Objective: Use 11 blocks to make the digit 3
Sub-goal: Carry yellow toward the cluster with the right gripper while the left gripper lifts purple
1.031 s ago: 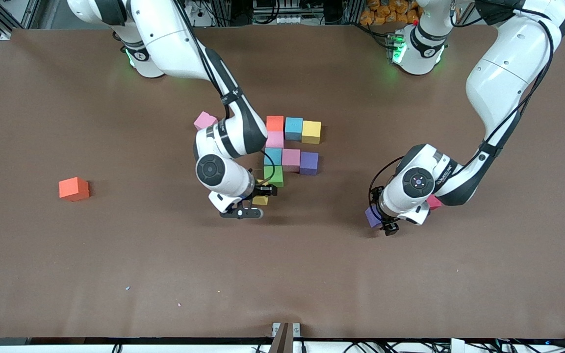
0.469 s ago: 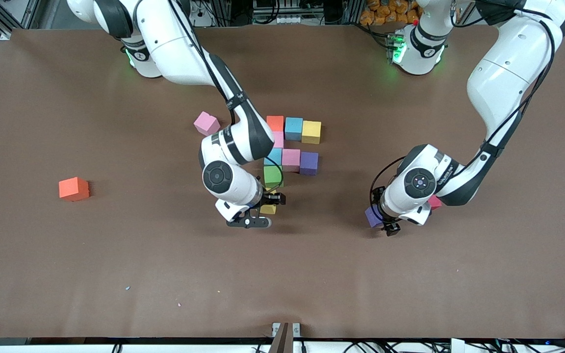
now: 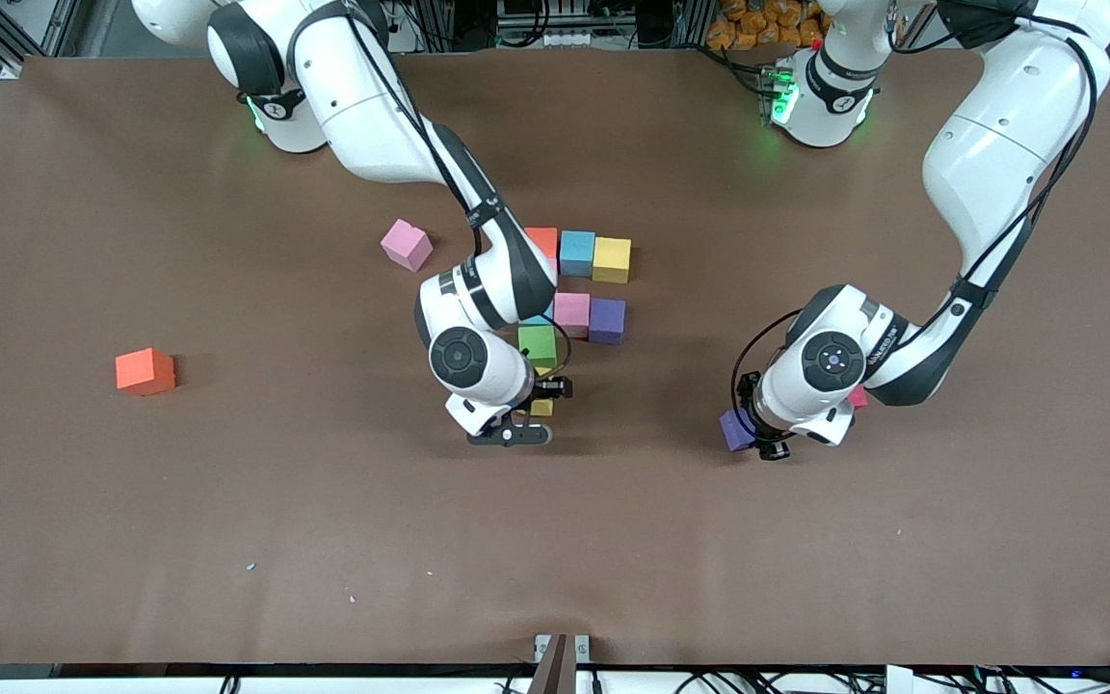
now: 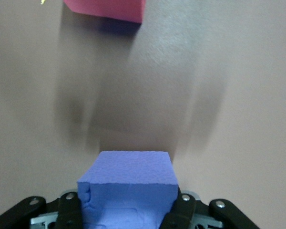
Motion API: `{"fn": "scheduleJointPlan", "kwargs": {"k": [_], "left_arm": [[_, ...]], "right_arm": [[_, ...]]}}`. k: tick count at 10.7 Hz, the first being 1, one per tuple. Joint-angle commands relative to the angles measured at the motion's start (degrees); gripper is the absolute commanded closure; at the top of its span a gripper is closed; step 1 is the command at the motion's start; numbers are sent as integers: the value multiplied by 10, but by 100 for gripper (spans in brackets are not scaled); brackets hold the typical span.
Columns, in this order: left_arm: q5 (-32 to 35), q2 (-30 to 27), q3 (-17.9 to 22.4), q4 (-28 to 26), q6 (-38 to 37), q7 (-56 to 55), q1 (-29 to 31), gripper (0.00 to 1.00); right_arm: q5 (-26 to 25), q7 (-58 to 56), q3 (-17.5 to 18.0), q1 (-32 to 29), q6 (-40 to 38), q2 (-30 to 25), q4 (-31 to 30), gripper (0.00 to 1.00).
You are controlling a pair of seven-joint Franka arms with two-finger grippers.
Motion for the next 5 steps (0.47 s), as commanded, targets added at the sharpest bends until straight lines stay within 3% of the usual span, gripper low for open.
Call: {"fn": "scheduleJointPlan", "kwargs": {"k": [1, 5], "left_arm": [[13, -22, -3, -1, -3, 46, -6, 100], [9, -23, -11, 11, -4, 121, -6, 100]], "right_arm": [[-2, 29, 2, -5, -13, 20, 35, 100], [-2, 55, 3, -8, -18, 33, 49, 100]]}}
